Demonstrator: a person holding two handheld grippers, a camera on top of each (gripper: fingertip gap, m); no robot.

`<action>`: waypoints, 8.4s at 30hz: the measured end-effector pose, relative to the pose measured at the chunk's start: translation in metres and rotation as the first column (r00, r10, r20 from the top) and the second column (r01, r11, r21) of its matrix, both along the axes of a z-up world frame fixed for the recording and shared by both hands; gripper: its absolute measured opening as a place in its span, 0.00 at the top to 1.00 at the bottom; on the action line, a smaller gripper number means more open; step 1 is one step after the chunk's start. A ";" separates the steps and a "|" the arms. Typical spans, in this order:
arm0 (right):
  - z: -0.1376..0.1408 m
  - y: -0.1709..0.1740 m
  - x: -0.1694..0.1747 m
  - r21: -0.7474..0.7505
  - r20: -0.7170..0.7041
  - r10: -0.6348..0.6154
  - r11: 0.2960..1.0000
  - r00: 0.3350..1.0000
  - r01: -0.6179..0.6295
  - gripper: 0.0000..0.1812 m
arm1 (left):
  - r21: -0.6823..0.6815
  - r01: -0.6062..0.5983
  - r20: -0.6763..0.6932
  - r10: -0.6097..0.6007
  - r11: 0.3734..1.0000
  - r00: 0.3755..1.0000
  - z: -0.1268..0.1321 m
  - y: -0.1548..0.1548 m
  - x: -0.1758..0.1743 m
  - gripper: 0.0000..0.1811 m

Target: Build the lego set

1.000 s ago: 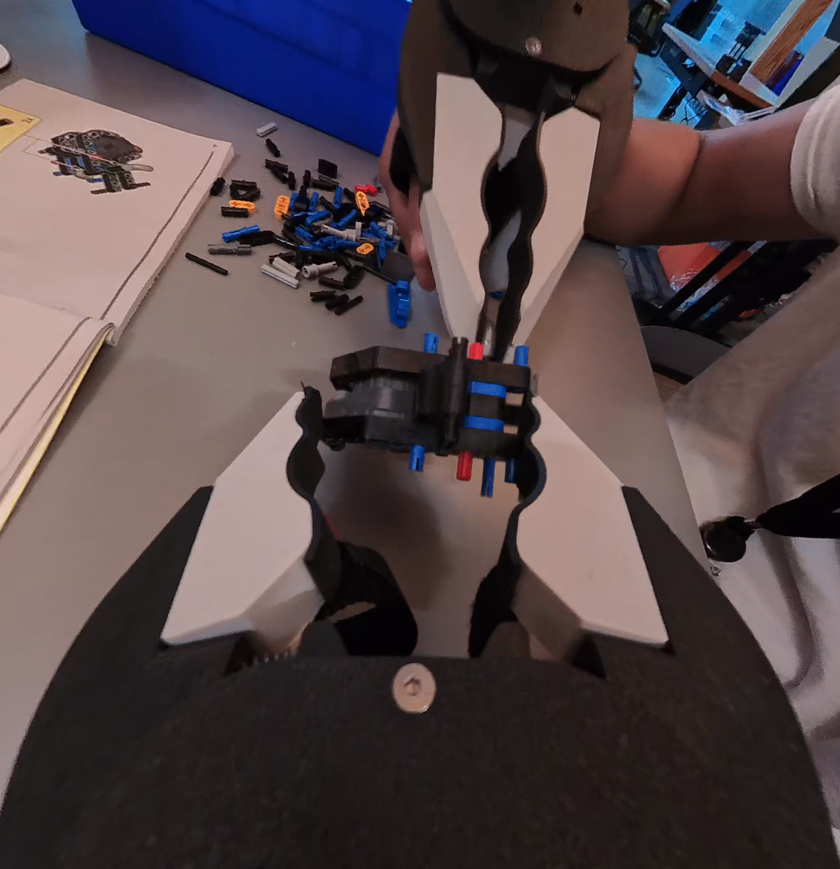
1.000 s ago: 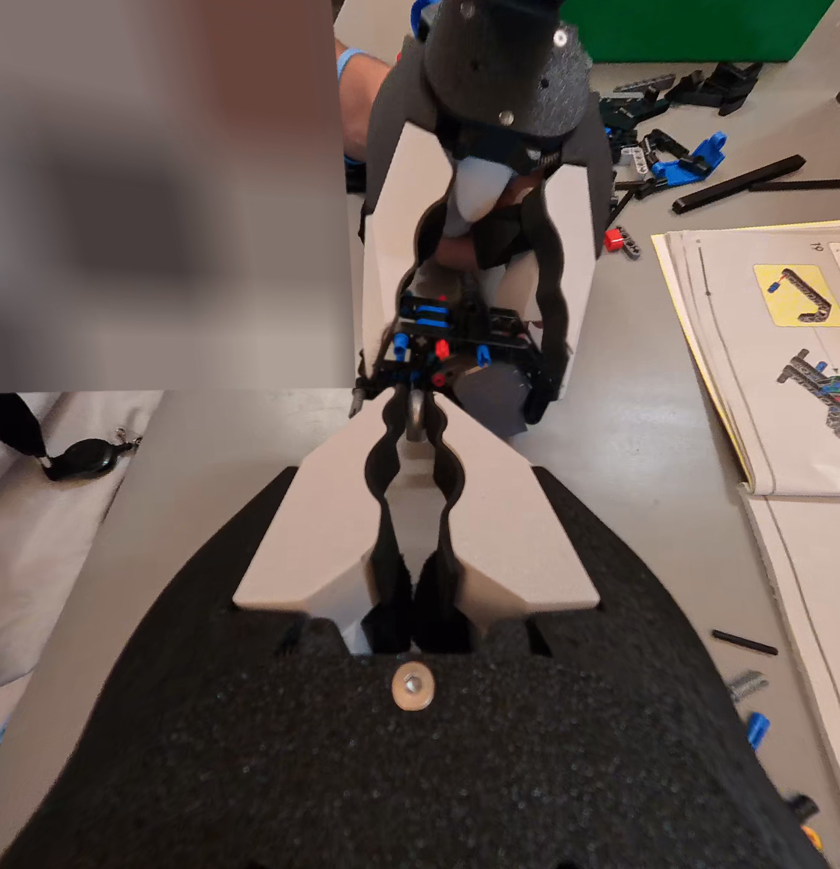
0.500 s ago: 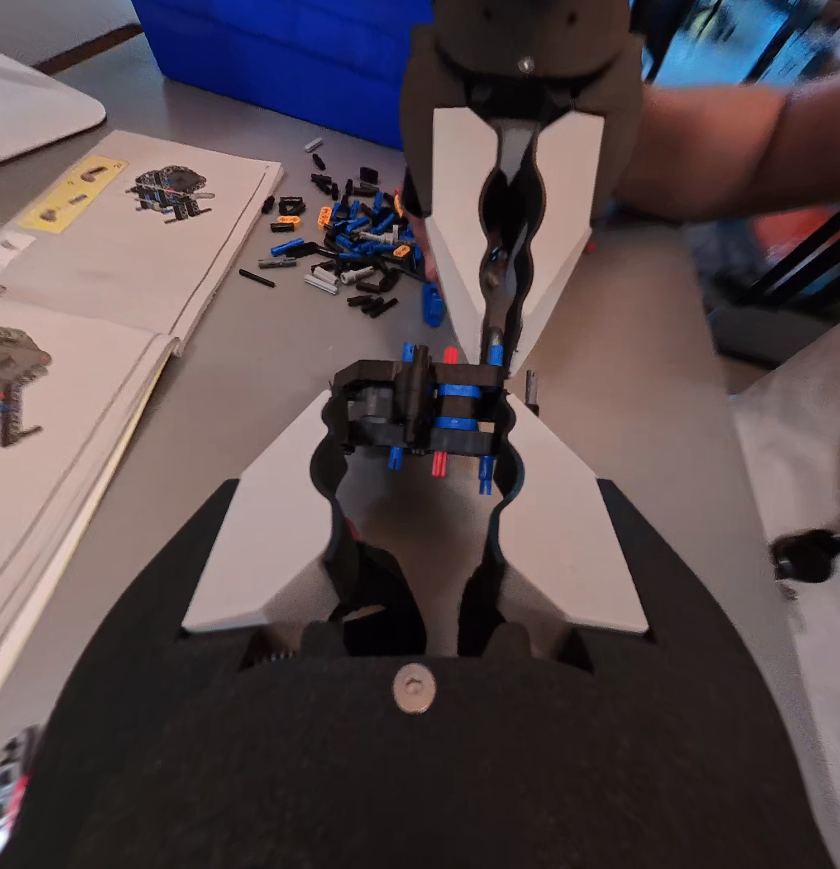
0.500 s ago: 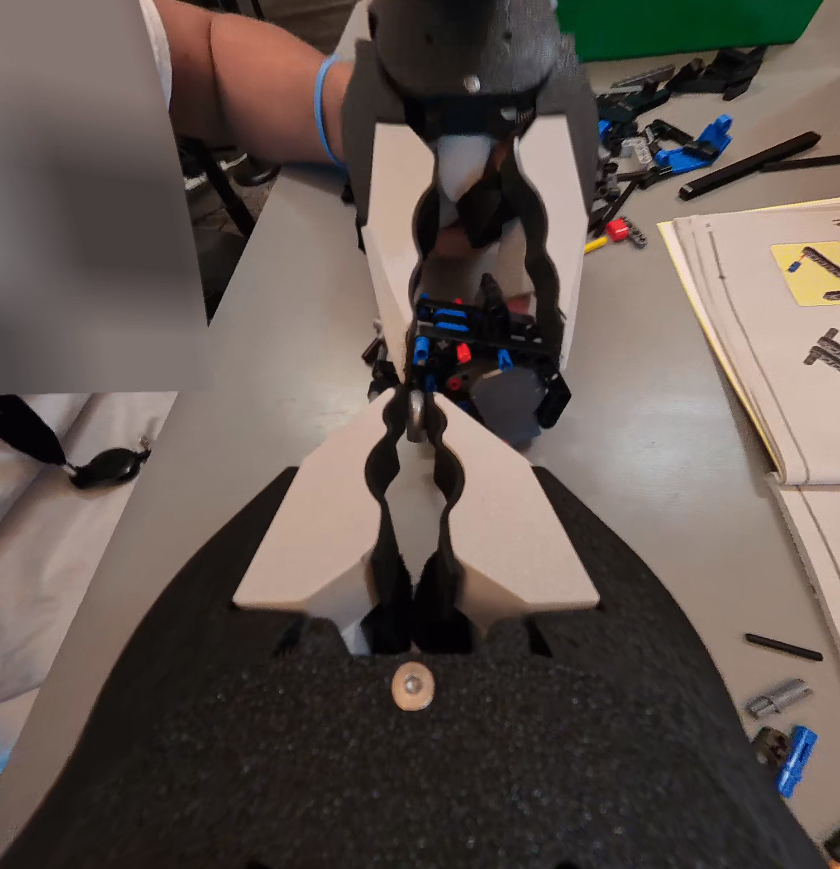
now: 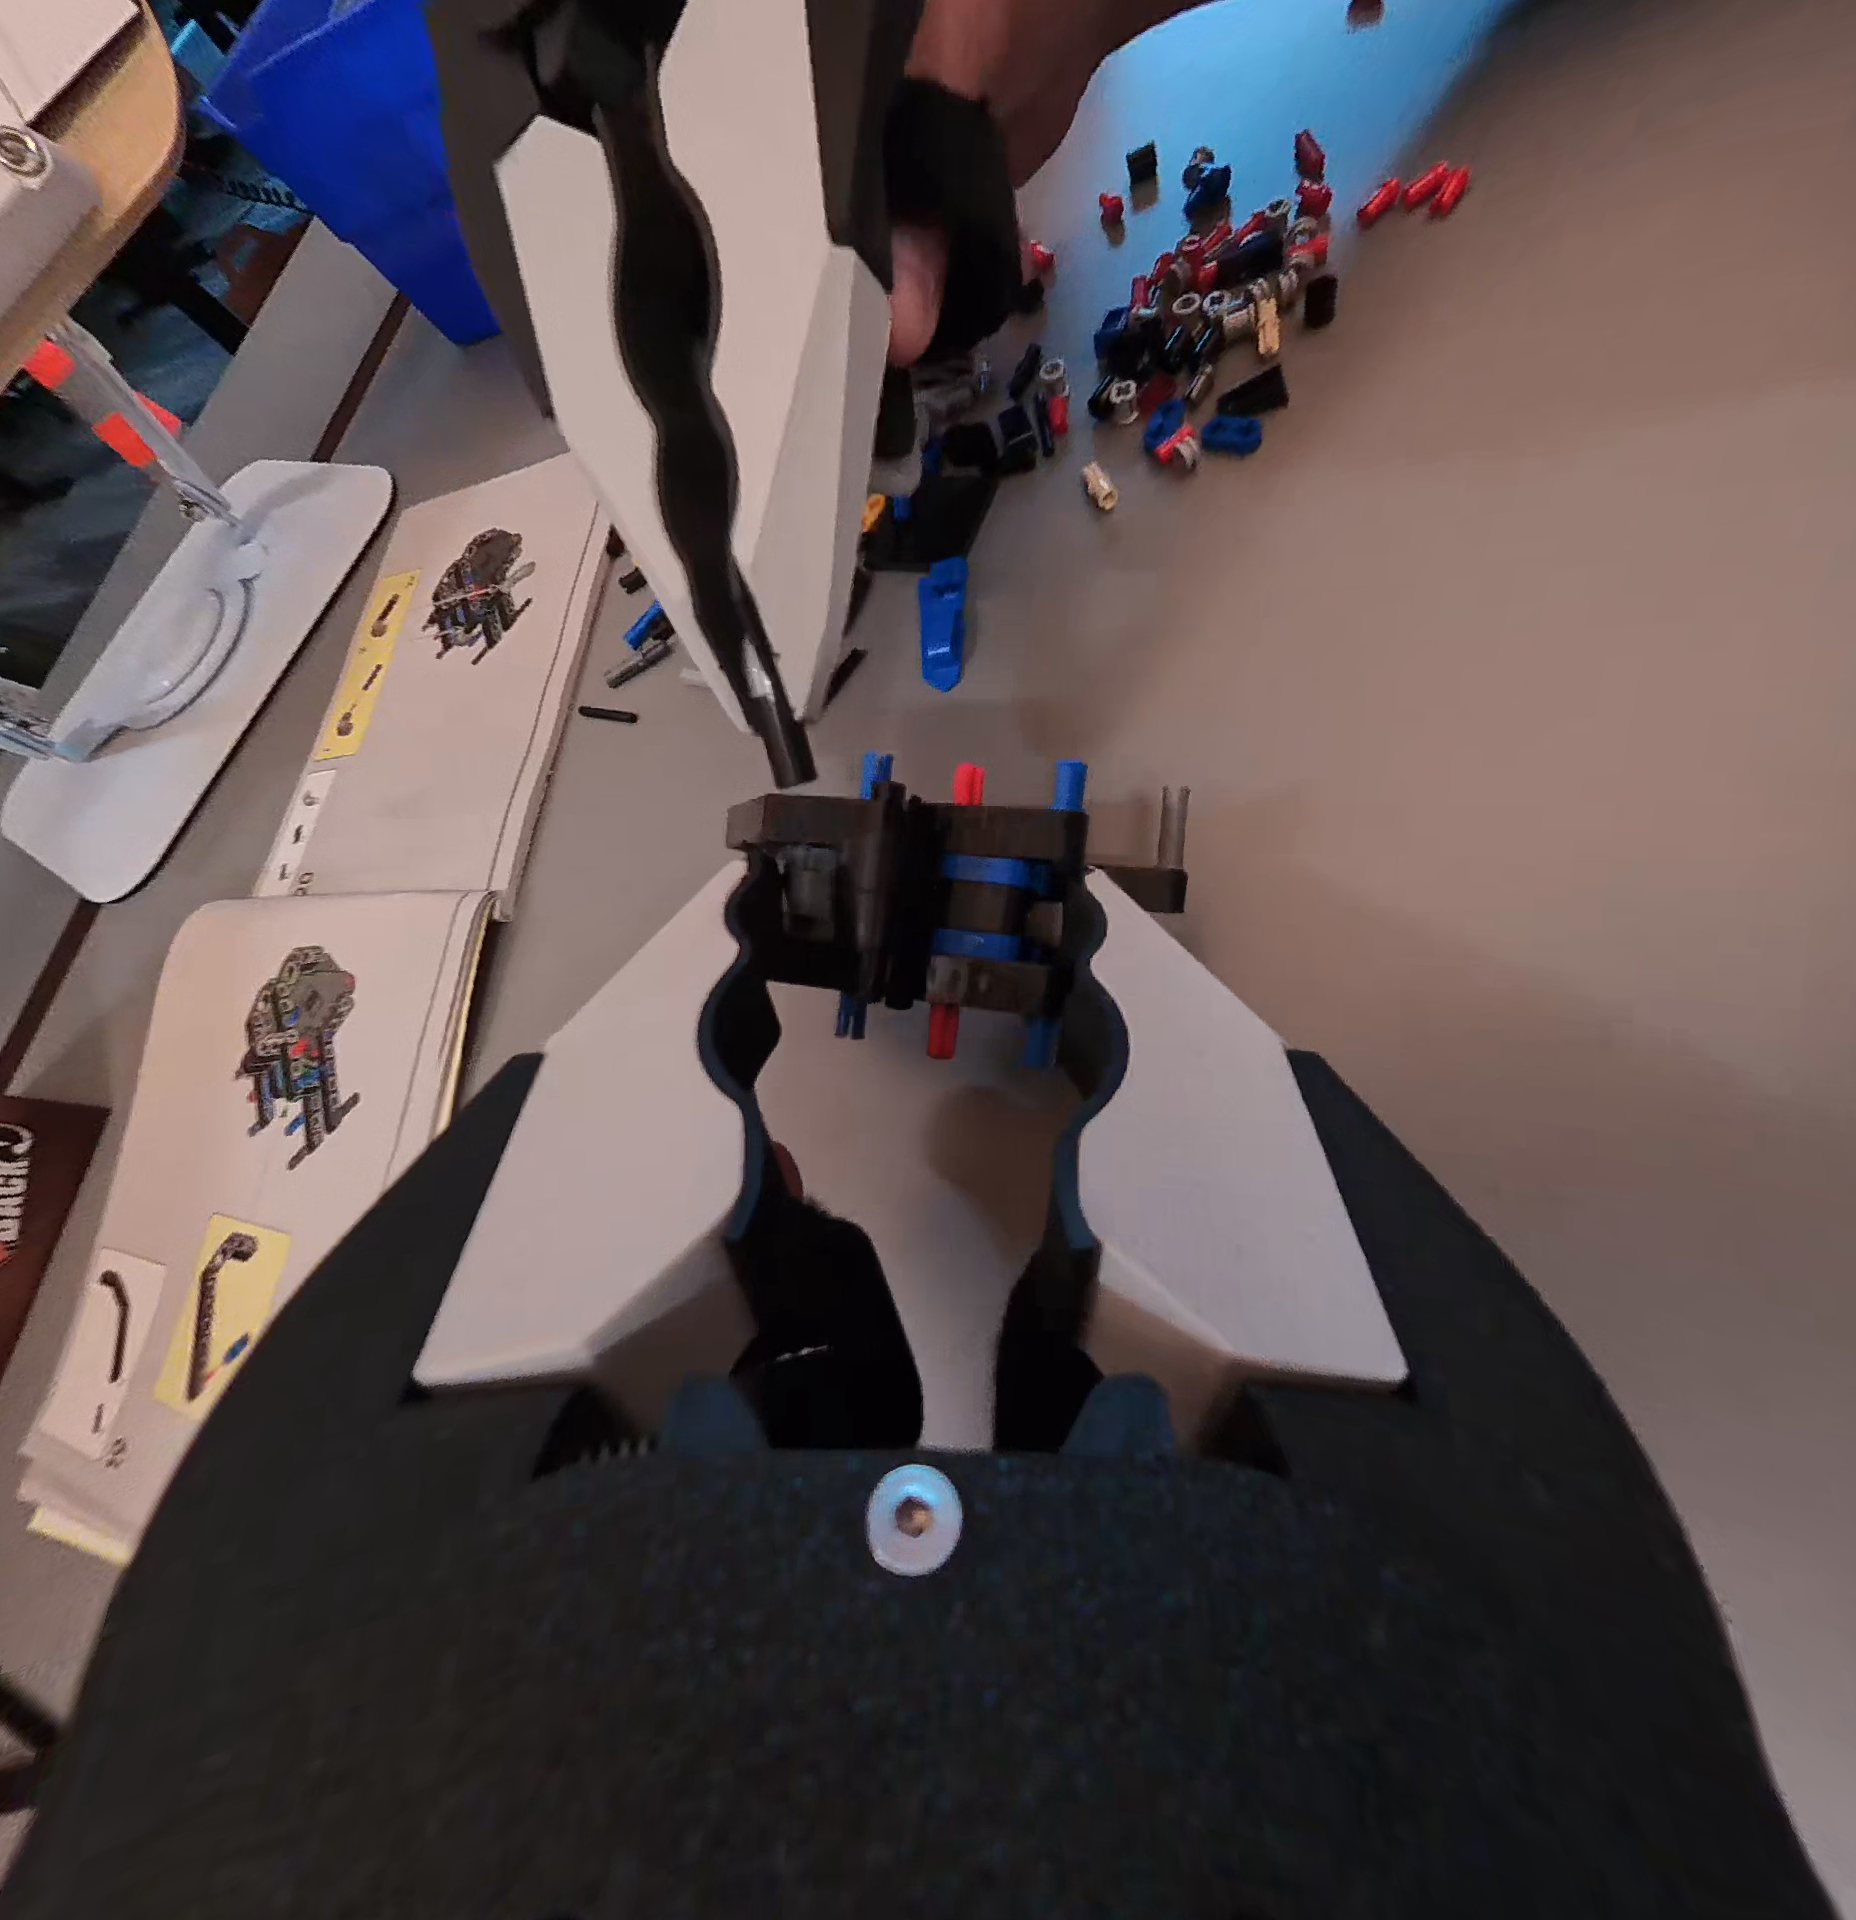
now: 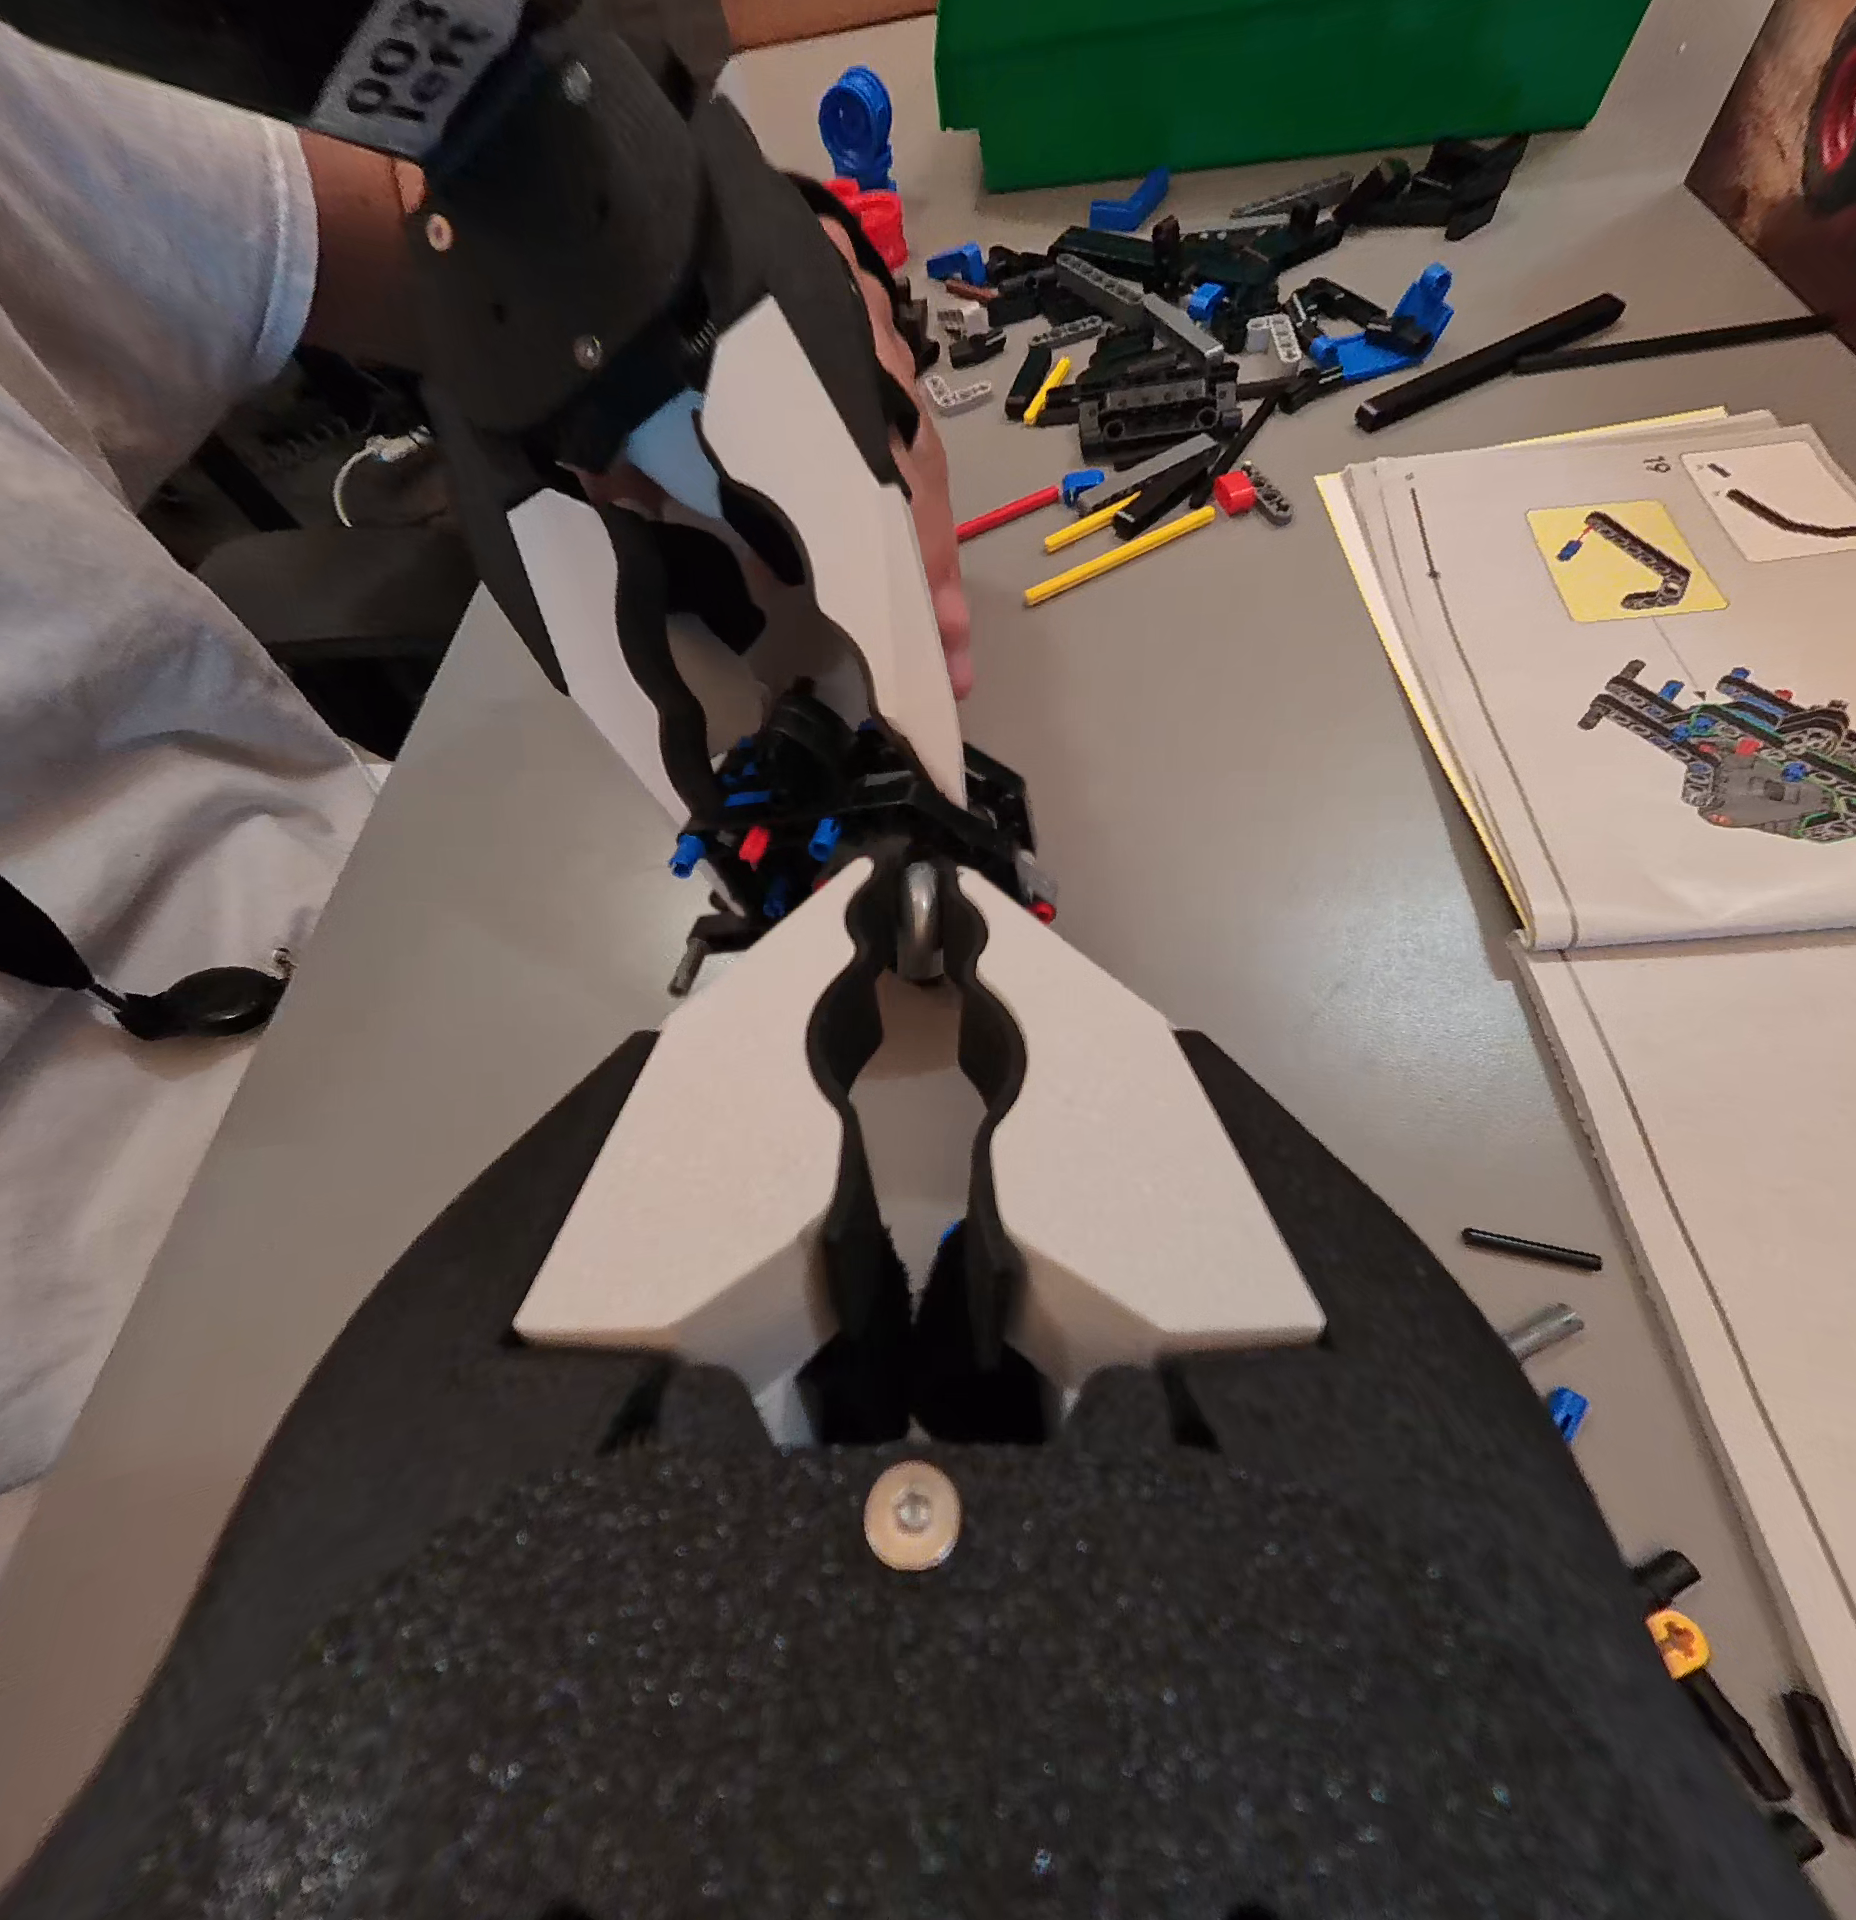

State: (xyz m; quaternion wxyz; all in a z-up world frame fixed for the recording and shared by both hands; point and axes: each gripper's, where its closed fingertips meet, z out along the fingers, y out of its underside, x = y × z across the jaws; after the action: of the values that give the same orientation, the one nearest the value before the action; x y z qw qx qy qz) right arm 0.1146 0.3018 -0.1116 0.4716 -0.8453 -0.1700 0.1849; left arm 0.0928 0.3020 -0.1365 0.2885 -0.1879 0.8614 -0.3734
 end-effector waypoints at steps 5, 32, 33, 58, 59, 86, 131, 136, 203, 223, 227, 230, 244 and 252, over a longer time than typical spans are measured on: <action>0.007 -0.005 0.002 0.015 -0.020 0.017 1.000 1.000 -0.016 0.96 | 0.005 0.017 -0.007 -0.017 1.000 1.000 -0.006 -0.006 -0.002 0.66; -0.032 0.003 -0.008 -0.099 -0.033 0.019 0.995 0.999 -0.022 0.96 | -0.047 0.229 -0.109 -0.233 0.972 0.966 -0.020 0.003 0.002 0.53; -0.033 0.003 -0.010 -0.101 -0.032 0.023 0.995 0.999 -0.026 0.96 | -0.062 0.219 -0.081 -0.224 0.974 0.971 -0.016 0.001 0.006 0.59; -0.007 0.006 0.019 -0.019 0.047 -0.099 0.995 0.994 0.100 0.96 | -0.317 -0.045 -0.082 0.020 0.947 0.996 0.016 0.024 0.031 0.65; 0.012 0.005 0.018 0.061 0.014 -0.094 0.994 0.995 0.093 0.96 | -0.437 -0.038 -0.126 -0.020 0.899 0.992 0.028 0.025 0.029 0.65; 0.050 0.015 -0.016 0.205 -0.354 0.024 0.977 0.935 0.053 0.96 | -0.751 -0.004 -0.173 -0.191 0.660 0.966 0.063 0.031 0.023 0.65; 0.039 0.010 -0.015 0.208 -0.152 0.013 0.978 0.988 0.019 0.96 | -0.561 0.123 0.088 -0.089 0.819 0.992 0.070 0.036 0.018 0.65; 0.034 0.012 -0.014 0.195 -0.125 -0.003 0.980 0.992 0.028 0.96 | -0.536 0.123 0.095 -0.085 0.835 0.992 0.066 0.038 0.019 0.65; 0.011 0.024 -0.021 0.325 0.200 -0.028 0.945 0.979 -0.040 0.71 | -0.435 0.092 -0.180 -0.186 0.896 0.966 0.025 0.017 0.006 0.66; -0.015 0.012 -0.019 0.187 0.425 0.001 0.978 0.905 -0.089 0.68 | -0.136 0.110 -0.017 -0.113 0.985 0.993 0.002 0.015 0.010 0.66; -0.019 0.007 -0.021 0.143 0.537 0.024 0.983 0.843 -0.118 0.67 | 0.053 0.113 0.115 -0.118 0.992 0.986 -0.002 0.012 0.008 0.67; -0.021 0.007 -0.023 0.132 0.591 0.030 0.982 0.806 -0.133 0.67 | 0.157 0.107 0.187 -0.136 0.982 0.973 -0.003 0.011 0.006 0.67; -0.021 0.012 -0.018 0.162 0.588 -0.015 0.982 0.809 -0.099 0.67 | -0.051 0.268 0.064 -0.265 0.962 0.962 0.030 0.022 -0.022 0.61; 0.009 0.012 -0.025 0.240 0.463 -0.046 0.968 0.885 -0.076 0.69 | -0.014 0.206 -0.464 -0.189 0.978 0.865 -0.027 0.060 -0.074 0.74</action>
State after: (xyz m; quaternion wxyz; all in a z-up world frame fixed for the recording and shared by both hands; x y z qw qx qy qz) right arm 0.0894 0.3135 -0.1023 0.5190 -0.7967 -0.3068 -0.0424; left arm 0.0186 0.3615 -0.1632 0.0384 -0.1773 0.9265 -0.3296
